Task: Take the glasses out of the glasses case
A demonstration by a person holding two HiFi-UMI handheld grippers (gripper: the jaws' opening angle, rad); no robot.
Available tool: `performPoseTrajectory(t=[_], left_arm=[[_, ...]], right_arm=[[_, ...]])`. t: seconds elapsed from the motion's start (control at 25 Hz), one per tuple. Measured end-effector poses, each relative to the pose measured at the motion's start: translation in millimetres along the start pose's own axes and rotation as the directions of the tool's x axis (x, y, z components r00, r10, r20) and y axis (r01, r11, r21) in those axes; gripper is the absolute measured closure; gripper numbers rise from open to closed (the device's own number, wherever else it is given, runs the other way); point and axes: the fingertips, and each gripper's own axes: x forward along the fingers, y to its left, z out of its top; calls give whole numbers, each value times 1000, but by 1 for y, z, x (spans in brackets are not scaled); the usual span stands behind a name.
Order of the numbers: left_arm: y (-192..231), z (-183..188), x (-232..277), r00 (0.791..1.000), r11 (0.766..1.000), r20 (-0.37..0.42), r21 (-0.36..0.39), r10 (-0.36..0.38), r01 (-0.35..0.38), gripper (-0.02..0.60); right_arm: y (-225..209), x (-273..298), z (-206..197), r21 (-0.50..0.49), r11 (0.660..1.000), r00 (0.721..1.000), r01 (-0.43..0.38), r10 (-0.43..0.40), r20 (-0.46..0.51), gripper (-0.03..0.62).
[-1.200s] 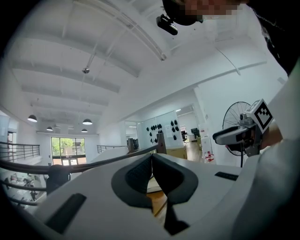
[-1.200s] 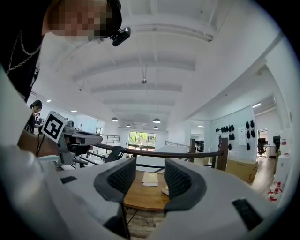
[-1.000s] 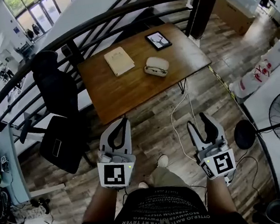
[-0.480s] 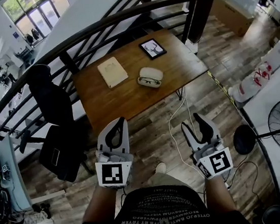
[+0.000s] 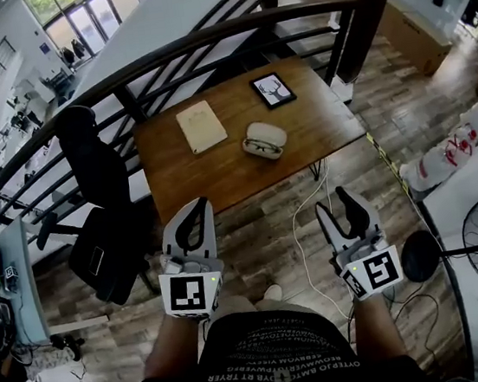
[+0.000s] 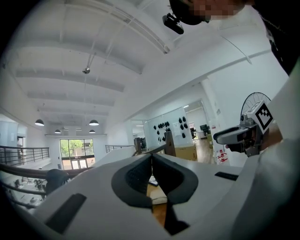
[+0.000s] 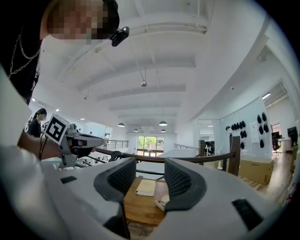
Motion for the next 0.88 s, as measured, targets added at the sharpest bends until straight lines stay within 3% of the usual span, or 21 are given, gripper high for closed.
performPoseTrajectory(t=[0.36, 0.88], left_arm=[[-3, 13, -3, 1000, 1000, 11, 8, 15, -15, 552], [-8, 2, 15, 999, 1000, -16, 8, -28, 28, 552]], right_arm=[[-5, -3, 4, 3, 1000, 1000, -17, 17, 13, 414], [-16, 5, -10, 23, 1000, 1000, 8, -8, -13, 414]])
